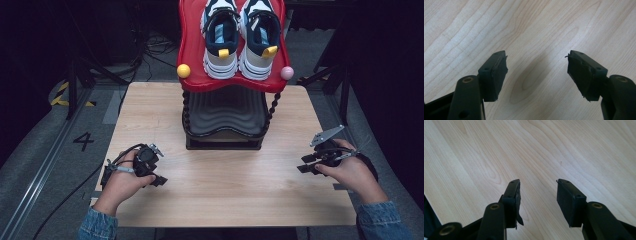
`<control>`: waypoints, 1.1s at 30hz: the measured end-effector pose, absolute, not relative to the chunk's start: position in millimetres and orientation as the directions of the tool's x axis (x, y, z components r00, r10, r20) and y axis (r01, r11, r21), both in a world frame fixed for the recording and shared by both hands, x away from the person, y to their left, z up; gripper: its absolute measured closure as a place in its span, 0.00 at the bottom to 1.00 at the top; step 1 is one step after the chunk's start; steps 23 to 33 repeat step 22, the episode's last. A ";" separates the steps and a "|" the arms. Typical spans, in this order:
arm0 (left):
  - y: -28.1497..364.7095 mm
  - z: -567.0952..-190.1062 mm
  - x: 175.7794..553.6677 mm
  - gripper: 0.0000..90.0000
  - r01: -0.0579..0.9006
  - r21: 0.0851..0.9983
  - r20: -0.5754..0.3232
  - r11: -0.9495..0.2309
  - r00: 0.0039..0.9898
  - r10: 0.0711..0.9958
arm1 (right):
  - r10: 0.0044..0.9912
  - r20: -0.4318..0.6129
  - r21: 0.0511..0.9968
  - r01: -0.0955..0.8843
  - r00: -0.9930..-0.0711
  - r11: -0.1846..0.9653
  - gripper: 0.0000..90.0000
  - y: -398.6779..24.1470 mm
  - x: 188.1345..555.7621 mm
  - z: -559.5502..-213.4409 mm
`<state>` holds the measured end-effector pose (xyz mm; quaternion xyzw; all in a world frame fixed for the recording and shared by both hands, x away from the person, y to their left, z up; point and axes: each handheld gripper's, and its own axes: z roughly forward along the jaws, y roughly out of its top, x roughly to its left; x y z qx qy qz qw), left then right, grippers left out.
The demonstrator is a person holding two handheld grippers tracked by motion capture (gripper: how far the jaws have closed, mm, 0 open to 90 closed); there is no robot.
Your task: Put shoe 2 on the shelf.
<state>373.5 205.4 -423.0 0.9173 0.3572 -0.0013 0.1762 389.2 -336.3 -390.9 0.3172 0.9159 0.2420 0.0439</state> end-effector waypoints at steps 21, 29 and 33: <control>214.4 -415.7 372.5 0.35 0.651 0.418 -0.085 -0.633 0.722 0.687 | 0.629 0.126 0.516 0.592 -0.767 0.619 0.52 -349.7 387.6 -432.3; 215.2 -415.5 372.7 0.34 0.650 0.426 -0.083 -0.629 0.721 0.688 | 0.631 0.126 0.515 0.594 -0.765 0.618 0.52 -349.7 387.6 -432.8; 215.2 -415.5 372.7 0.34 0.650 0.426 -0.083 -0.629 0.721 0.688 | 0.631 0.126 0.515 0.594 -0.765 0.618 0.52 -349.7 387.6 -432.8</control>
